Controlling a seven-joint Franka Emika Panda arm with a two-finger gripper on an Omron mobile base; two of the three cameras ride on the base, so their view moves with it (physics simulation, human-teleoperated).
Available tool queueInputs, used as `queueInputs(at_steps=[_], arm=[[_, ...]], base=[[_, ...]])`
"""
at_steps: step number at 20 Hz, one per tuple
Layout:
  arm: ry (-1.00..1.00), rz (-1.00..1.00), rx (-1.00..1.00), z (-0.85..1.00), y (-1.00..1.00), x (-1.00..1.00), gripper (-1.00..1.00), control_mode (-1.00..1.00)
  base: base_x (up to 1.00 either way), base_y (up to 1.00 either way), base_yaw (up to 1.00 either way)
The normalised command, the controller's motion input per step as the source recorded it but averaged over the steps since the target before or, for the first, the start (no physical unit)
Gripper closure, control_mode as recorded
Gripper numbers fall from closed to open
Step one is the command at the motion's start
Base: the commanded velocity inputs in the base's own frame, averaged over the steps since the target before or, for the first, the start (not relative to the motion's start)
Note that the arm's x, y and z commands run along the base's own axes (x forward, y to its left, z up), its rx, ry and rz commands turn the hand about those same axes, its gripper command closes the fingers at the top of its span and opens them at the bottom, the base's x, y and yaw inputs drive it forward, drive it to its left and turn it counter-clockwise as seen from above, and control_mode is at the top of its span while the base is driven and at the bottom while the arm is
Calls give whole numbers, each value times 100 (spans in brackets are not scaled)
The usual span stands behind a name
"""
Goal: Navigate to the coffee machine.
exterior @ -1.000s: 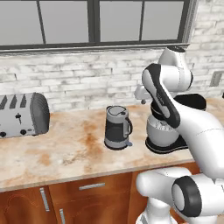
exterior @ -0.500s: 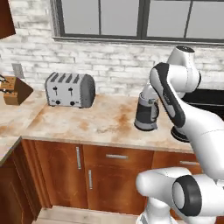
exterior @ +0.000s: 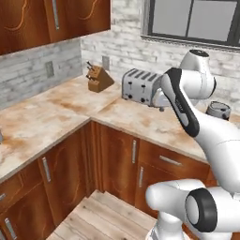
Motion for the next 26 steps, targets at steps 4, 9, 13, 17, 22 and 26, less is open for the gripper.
queueInputs(at_steps=[4, 9, 13, 17, 22, 26], arm=[[0, 0, 0, 0, 0, 0, -100, 100], [0, 0, 0, 0, 0, 0, -100, 100], [0, 0, 0, 0, 0, 0, -100, 100], [0, 0, 0, 0, 0, 0, -100, 100], [0, 0, 0, 0, 0, 0, -100, 100], [0, 0, 0, 0, 0, 0, -100, 100]], base=[[-38, 0, 71], [-42, 0, 74], [-21, 0, 70], [-33, 0, 69], [-19, 0, 67], [-23, 0, 70]])
